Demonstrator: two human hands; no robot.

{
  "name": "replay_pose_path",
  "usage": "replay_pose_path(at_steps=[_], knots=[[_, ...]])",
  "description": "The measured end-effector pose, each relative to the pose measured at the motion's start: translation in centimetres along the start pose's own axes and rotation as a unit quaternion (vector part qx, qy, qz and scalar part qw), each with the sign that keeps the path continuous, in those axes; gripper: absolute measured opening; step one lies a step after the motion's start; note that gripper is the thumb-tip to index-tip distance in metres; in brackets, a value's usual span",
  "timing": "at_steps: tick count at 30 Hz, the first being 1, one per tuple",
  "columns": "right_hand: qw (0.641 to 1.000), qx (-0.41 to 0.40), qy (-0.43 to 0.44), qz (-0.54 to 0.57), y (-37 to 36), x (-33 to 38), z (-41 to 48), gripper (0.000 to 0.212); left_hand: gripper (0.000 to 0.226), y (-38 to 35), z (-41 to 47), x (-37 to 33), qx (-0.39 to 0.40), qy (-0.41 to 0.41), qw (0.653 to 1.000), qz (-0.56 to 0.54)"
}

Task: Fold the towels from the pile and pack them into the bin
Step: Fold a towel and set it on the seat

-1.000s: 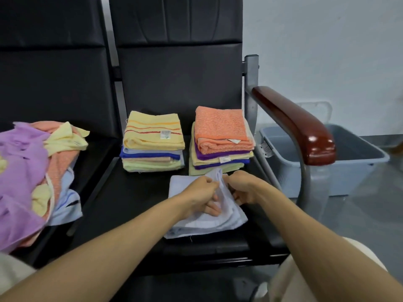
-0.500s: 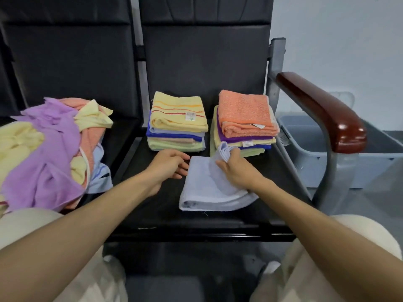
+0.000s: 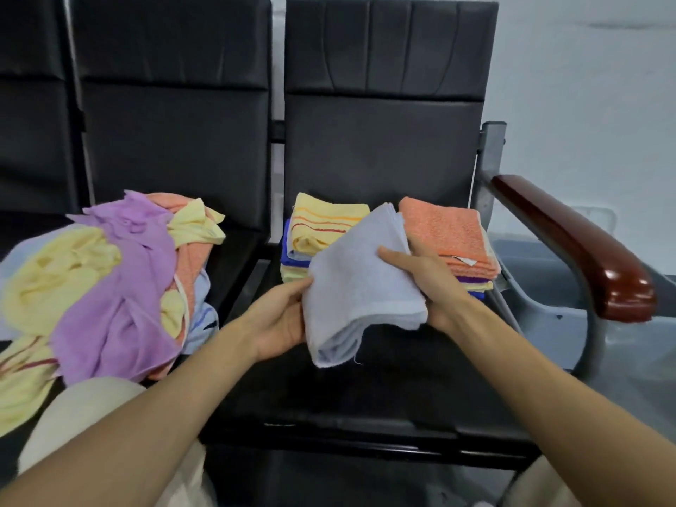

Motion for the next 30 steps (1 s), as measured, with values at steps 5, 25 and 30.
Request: replay_pose_path(at_steps=[5, 25, 30], knots=[[0.999, 0.039, -0.023, -0.020, 0.8, 1.0, 3.1, 0.039, 0.032, 0.2, 0.4, -7.6, -0.056, -0.100, 0.972, 0.203], [0.898, -0.112, -0.027, -0.424, 2.8, -2.3, 21.4, 0.052, 0.028, 5.9, 15.6, -16.0, -0.275, -0.165, 0.840, 0.438], [0.857, -0.100, 0.017, -0.504, 1.8, 0.2, 18.9, 0.050, 0.037, 4.2, 13.6, -16.5, -0.267, -0.168, 0.823, 0.471]])
Point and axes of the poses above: each hand's wrist, its own z-axis towards the middle knuckle, its own y-axis out of the back of the hand, x = y × z, the point moved 7 cm from there along z, towards the middle knuckle, and after that the axes turned 2 degrees about z, right-handed, at the moved point
